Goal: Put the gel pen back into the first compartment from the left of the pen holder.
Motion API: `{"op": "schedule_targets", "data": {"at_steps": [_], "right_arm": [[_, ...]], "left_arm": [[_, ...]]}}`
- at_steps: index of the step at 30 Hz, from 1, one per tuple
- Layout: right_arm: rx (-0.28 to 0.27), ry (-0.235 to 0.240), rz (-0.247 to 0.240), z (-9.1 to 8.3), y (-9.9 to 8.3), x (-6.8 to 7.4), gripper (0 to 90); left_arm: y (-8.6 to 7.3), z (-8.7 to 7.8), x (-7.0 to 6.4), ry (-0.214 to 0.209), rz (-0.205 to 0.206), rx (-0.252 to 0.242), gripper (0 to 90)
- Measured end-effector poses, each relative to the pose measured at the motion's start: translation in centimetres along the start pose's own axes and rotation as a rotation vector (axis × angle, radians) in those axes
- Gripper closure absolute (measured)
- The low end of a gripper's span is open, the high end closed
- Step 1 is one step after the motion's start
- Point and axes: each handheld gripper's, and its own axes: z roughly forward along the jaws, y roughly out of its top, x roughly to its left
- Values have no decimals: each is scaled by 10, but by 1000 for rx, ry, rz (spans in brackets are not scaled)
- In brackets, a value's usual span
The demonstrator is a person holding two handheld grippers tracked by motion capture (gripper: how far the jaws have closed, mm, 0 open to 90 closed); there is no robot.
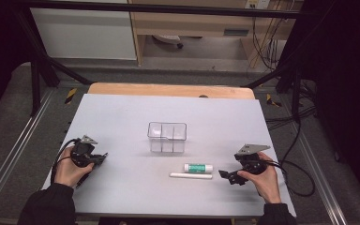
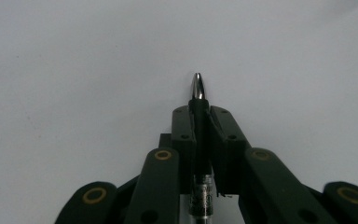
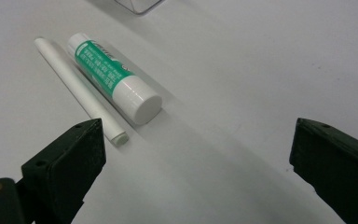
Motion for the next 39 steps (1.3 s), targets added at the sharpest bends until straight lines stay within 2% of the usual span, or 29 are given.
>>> {"op": "schedule_targets", "data": {"at_steps": [6,14,26,39], "right_arm": [[0,1,3,0,0,0,42],[-2,1,0,0,0,1,42],[-1,-1,-1,0,0,1,42],[3,-1,-1,0,0,1,42]], "left_arm": [[-1,-10,-2,-21,-12,-35,801],[2,-24,-5,-26,-6,-98,802],[13,-37,-21,-48,-12,-239,802],[33,-43,-39,-100,-10,-338,801]]}}
